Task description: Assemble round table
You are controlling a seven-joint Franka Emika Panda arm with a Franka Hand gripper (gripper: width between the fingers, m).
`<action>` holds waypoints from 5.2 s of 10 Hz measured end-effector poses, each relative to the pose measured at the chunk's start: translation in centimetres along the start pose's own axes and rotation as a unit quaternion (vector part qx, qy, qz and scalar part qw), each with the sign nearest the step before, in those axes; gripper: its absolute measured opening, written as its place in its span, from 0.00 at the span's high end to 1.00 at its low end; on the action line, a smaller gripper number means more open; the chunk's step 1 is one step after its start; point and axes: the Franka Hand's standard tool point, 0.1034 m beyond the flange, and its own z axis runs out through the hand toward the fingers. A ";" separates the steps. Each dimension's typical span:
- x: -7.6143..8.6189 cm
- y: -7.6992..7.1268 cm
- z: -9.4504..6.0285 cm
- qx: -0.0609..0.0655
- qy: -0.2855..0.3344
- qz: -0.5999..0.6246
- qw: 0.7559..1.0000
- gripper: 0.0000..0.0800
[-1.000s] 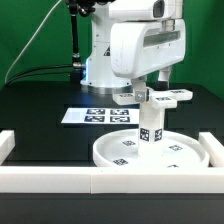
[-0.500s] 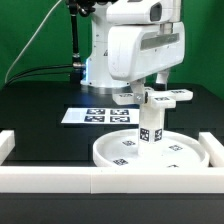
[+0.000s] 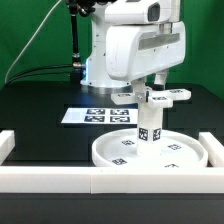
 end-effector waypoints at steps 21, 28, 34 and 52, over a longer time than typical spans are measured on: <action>0.0 -0.5 0.3 0.044 0.048 0.866 0.496 0.45; 0.1 -0.5 0.4 0.058 0.039 0.959 0.276 0.45; 0.0 -0.3 0.4 0.070 0.029 0.995 0.072 0.39; 2.2 -2.7 -0.8 0.041 0.021 0.818 0.573 0.19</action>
Offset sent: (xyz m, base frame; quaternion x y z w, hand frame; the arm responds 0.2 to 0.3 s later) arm -0.0156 -0.0076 -0.0124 0.0373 0.0007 0.3213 0.9462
